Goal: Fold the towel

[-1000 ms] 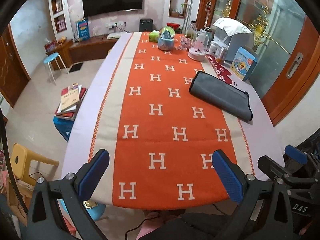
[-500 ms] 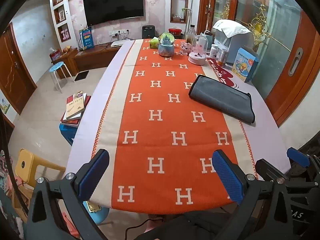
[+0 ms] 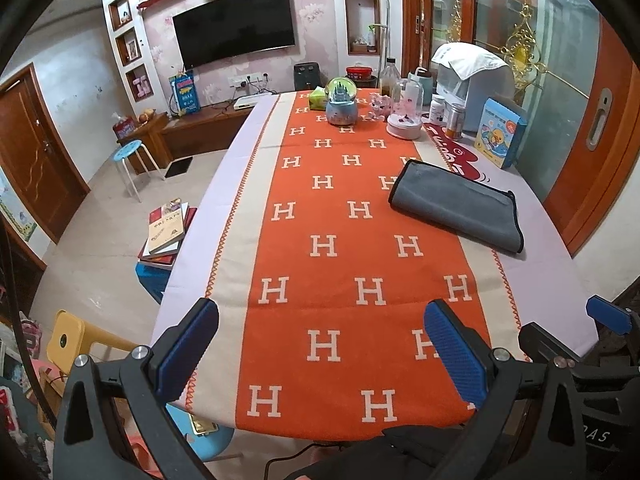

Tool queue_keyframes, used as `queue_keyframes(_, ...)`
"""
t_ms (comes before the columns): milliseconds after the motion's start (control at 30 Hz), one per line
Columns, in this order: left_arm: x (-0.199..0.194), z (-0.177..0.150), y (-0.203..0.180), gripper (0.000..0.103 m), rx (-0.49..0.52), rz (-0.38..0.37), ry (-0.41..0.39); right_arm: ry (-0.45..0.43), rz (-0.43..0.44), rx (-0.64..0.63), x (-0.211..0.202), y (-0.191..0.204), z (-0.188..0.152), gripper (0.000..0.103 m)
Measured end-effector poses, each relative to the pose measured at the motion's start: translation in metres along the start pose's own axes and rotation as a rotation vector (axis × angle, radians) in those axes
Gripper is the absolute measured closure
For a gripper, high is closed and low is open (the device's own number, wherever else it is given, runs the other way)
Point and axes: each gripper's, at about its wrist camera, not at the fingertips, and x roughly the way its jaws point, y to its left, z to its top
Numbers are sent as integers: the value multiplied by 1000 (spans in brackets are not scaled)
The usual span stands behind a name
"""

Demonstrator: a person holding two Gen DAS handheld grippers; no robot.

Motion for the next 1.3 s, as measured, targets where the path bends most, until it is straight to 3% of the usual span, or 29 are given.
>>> queue_keyframes(1300,0,0,4,1,6,18,-14,26,3,-3,10,6,-2,0)
